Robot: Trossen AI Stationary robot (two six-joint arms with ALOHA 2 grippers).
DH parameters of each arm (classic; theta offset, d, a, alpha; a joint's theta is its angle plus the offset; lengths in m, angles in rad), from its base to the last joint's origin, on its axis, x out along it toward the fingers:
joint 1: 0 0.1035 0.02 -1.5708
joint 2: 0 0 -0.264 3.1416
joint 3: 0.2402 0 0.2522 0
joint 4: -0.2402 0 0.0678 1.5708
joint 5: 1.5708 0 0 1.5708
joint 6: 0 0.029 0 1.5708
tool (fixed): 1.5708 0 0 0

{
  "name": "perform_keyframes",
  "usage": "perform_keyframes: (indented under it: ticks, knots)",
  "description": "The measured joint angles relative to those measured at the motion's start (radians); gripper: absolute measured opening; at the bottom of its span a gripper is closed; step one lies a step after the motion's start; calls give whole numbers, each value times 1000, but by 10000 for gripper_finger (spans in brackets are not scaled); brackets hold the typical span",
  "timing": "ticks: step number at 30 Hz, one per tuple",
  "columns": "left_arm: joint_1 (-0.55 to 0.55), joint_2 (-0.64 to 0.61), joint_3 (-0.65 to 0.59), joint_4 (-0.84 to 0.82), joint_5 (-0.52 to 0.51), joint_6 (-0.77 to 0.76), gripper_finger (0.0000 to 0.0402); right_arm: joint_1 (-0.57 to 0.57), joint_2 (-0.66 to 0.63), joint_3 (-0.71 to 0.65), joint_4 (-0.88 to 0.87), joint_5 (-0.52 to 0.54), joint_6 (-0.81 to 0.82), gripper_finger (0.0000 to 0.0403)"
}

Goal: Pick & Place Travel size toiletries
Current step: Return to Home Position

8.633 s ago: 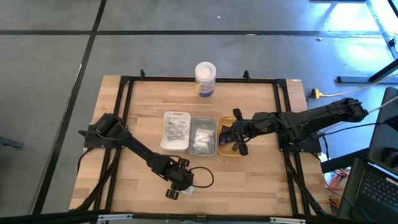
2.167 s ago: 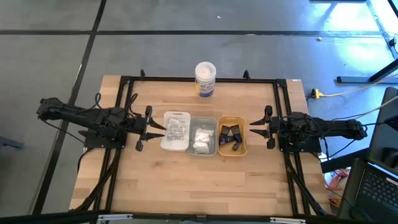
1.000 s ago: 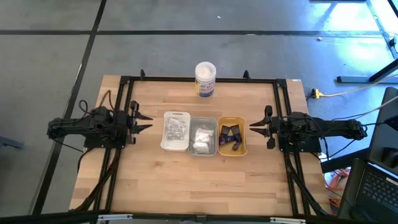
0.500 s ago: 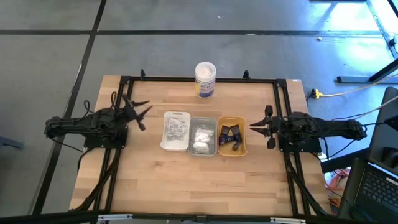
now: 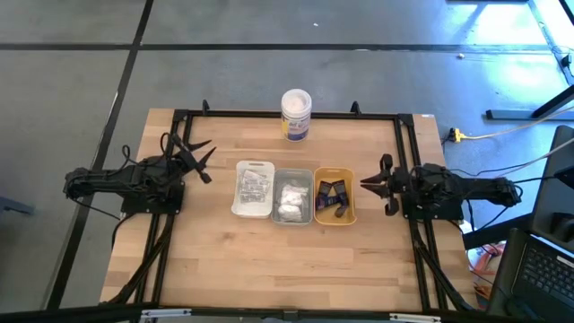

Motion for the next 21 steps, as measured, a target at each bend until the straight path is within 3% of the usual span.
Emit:
perform_keyframes:
  ticks: [21]
  knots:
    - [0,0,0,0,-1,0,116,-7,1,-38,82,0,-14,58]
